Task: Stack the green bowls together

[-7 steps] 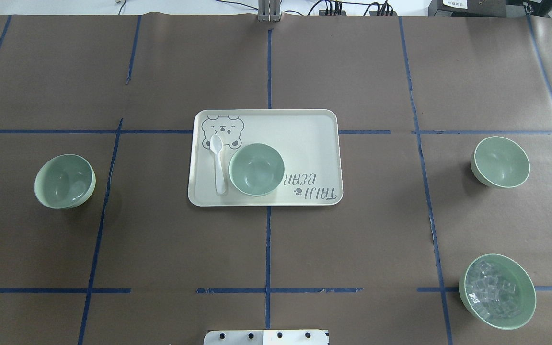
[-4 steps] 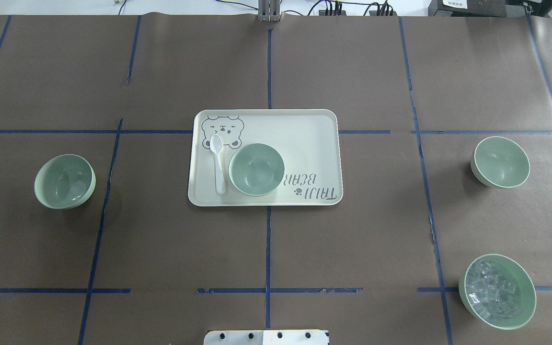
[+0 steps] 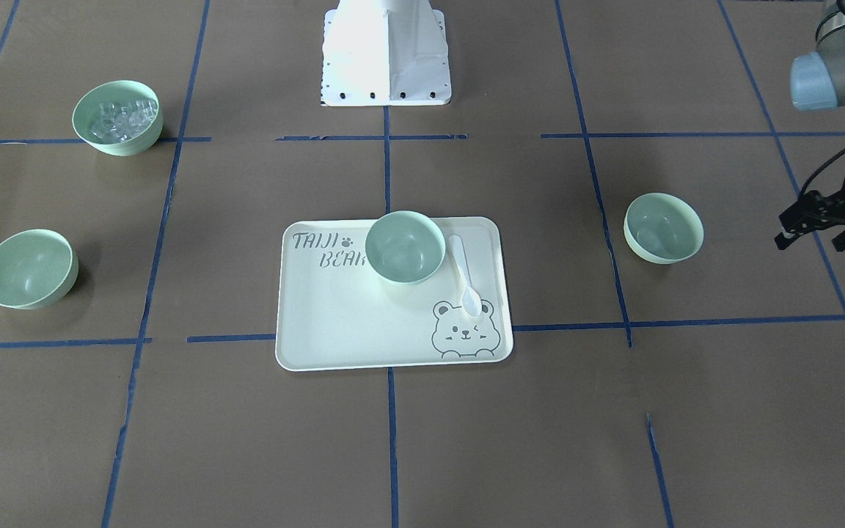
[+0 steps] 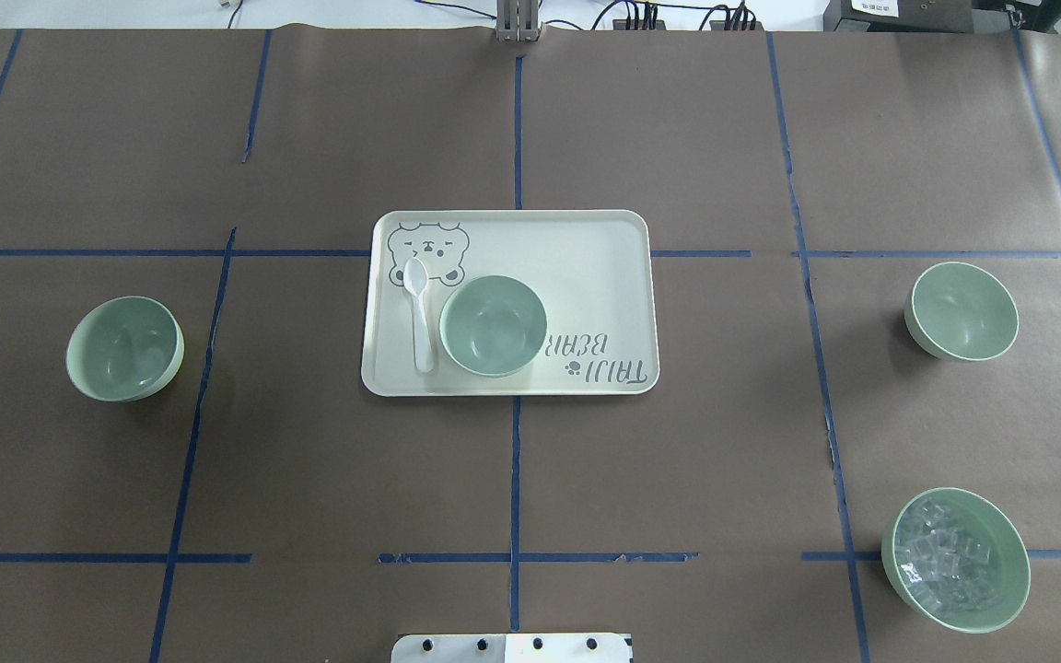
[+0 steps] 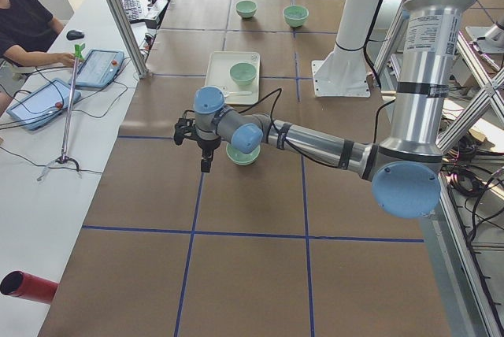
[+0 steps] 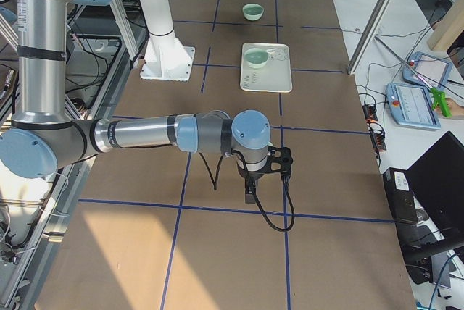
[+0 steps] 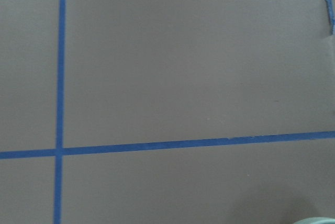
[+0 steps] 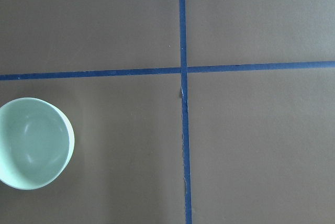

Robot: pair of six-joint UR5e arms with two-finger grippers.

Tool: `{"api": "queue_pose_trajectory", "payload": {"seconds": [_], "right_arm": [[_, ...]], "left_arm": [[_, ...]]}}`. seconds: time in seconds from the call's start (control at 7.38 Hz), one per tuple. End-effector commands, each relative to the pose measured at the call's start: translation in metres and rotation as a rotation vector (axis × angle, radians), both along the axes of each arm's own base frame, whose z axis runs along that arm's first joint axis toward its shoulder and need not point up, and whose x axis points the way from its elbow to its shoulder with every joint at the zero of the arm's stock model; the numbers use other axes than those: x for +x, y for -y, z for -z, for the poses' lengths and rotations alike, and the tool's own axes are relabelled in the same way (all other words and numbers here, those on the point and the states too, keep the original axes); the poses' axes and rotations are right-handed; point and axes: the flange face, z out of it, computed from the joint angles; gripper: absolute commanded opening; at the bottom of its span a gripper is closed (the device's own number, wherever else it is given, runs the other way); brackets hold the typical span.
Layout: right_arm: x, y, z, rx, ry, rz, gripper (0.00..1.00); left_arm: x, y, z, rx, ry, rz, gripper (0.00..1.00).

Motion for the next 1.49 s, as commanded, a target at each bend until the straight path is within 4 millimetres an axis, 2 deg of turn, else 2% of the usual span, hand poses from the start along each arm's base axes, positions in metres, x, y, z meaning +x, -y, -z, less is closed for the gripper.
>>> {"api": "queue_pose_trajectory", "payload": {"seconds": [0.0,0.14,0.41,0.54,0.68,0.81,0.95,1.08,1.22,1.35], "right_arm": [[-0.008,0.005,0.013,0.063,0.05,-0.047,1.0],[-0.023,0.012,0.022,0.021,0.064,-0.074,1.0],[-0.068,0.026,0.04,0.015,0.09,-0.039,1.0],[-0.076,0.03,0.052,0.021,0.105,-0.059,1.0],[-0.096,0.033,0.061,0.01,0.123,-0.074,1.0],[-0.117,0.033,0.064,0.01,0.123,-0.066,1.0],[-0.142,0.035,0.058,0.026,0.049,-0.041,1.0],[-0.166,0.036,0.056,0.038,0.005,-0.01,1.0],[-0.178,0.039,0.06,0.033,0.009,-0.002,1.0],[-0.183,0.04,0.061,0.03,0.01,0.006,1.0]], "left_arm": [[0.066,-0.029,0.0,-0.047,-0.048,0.04,1.0],[0.086,-0.043,-0.003,-0.06,-0.062,0.058,1.0],[0.1,-0.065,-0.022,-0.055,-0.043,0.035,1.0],[0.107,-0.075,-0.033,-0.043,-0.013,0.034,1.0],[0.118,-0.082,-0.034,-0.047,-0.011,0.016,1.0],[0.131,-0.092,-0.035,-0.058,-0.019,-0.002,1.0],[0.137,-0.097,-0.032,-0.055,-0.038,-0.006,1.0],[0.136,-0.101,-0.037,-0.062,-0.032,-0.009,0.99],[0.133,-0.103,-0.039,-0.064,-0.031,-0.006,0.85],[0.13,-0.104,-0.04,-0.066,-0.029,-0.004,0.6]]}}
